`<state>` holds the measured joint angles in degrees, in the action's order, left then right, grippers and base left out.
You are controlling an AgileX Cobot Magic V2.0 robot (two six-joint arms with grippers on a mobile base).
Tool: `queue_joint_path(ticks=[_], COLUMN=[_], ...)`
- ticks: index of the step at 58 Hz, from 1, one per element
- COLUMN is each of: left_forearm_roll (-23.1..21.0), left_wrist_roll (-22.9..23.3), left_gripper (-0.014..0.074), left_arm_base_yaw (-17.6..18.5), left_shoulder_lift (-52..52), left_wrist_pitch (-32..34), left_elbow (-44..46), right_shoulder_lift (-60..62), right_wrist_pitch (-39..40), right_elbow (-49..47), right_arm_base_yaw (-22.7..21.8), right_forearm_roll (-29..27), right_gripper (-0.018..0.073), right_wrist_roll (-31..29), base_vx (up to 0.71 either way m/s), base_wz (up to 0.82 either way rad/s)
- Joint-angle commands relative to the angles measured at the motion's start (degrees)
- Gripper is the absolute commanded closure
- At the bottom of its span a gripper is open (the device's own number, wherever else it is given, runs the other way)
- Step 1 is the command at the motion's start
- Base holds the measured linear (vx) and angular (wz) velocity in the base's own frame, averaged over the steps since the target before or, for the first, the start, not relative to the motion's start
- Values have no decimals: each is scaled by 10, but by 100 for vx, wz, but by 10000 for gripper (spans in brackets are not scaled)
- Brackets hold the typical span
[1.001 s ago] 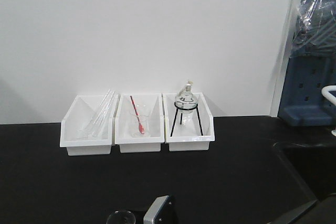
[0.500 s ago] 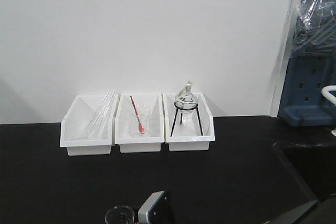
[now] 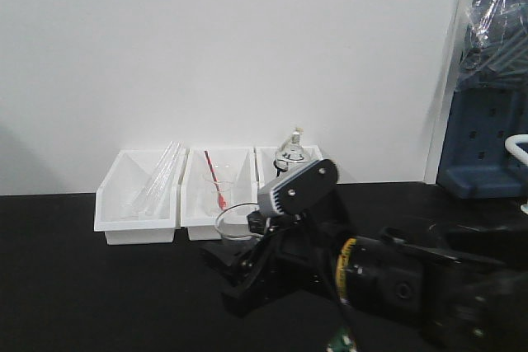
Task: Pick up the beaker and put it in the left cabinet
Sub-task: 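Close the right gripper on the beaker and lift it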
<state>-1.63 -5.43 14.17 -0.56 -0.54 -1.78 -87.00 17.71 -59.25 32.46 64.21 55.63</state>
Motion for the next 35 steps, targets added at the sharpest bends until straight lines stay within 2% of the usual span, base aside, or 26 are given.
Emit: queue_joint_path(ticks=[1, 14, 27, 35], left_forearm_roll=[-5, -5, -5, -5], left_wrist_roll=[2, 2, 2, 2], left_gripper=[596, 596, 596, 596], left_arm_base_yaw=[3, 3, 3, 3], left_shoulder_lift=[-10, -10, -10, -10], left_wrist_pitch=[48, 48, 48, 48], left_elbow=[-9, -9, -9, -9], right_shoulder_lift=[91, 273, 388, 423], right_wrist_pitch=[-29, -156, -211, -214], right_elbow=[31, 186, 265, 285], right_arm_base_yaw=[-3, -3, -3, -3], right_forearm_roll=[34, 52, 52, 52], right_gripper=[563, 563, 563, 563], right_wrist_roll=[32, 34, 29, 29], base_vx=[0, 0, 0, 0], base_wz=[0, 0, 0, 0])
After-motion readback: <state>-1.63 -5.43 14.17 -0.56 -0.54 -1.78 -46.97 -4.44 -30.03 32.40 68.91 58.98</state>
